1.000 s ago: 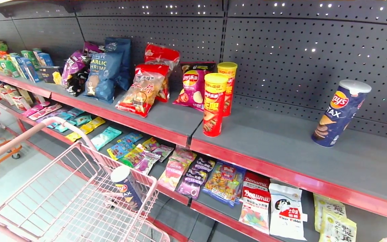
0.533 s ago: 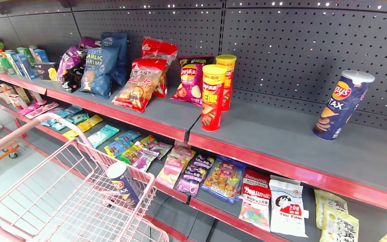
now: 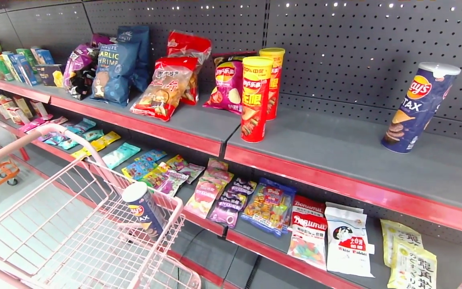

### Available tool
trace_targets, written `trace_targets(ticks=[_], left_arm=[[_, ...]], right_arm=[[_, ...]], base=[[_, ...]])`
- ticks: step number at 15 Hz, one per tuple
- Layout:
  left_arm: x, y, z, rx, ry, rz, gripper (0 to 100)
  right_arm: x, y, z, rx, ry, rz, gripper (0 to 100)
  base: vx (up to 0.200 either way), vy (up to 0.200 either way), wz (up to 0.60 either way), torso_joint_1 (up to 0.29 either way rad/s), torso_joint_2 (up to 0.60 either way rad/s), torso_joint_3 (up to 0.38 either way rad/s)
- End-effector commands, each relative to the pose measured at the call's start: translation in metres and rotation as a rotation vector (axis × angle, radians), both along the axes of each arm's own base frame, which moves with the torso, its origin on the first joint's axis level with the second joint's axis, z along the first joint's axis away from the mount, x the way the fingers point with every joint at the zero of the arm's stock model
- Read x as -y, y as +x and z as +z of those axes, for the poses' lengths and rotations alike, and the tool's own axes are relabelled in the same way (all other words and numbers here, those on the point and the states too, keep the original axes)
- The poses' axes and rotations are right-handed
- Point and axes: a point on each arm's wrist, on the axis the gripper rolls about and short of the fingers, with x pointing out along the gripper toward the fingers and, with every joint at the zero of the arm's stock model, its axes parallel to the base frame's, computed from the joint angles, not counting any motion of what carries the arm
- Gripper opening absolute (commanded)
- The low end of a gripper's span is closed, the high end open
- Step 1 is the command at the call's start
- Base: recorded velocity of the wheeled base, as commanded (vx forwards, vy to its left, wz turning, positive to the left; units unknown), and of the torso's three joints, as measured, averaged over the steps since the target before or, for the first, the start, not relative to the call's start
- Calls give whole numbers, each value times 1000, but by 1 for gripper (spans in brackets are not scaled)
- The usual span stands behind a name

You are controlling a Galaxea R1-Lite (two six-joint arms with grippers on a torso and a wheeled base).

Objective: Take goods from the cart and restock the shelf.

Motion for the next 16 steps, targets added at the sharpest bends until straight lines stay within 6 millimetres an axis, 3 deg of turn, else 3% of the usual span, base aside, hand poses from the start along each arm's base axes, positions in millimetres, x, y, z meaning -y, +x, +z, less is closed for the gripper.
trace_targets(ticks=[1,8,16], left_arm=[[0,0,0,0,0,0,100],[0,0,0,0,-1,-1,100],[0,0,1,-2,14,-3,100]], right_arm=[[0,0,0,-2,0,0,100],[0,0,0,-2,-2,0,100],[0,0,0,-2,-2,0,100]], base=[[0,0,0,-193,515,315],[0,0,0,-181,519,332],[0,0,0,-15,52,34]])
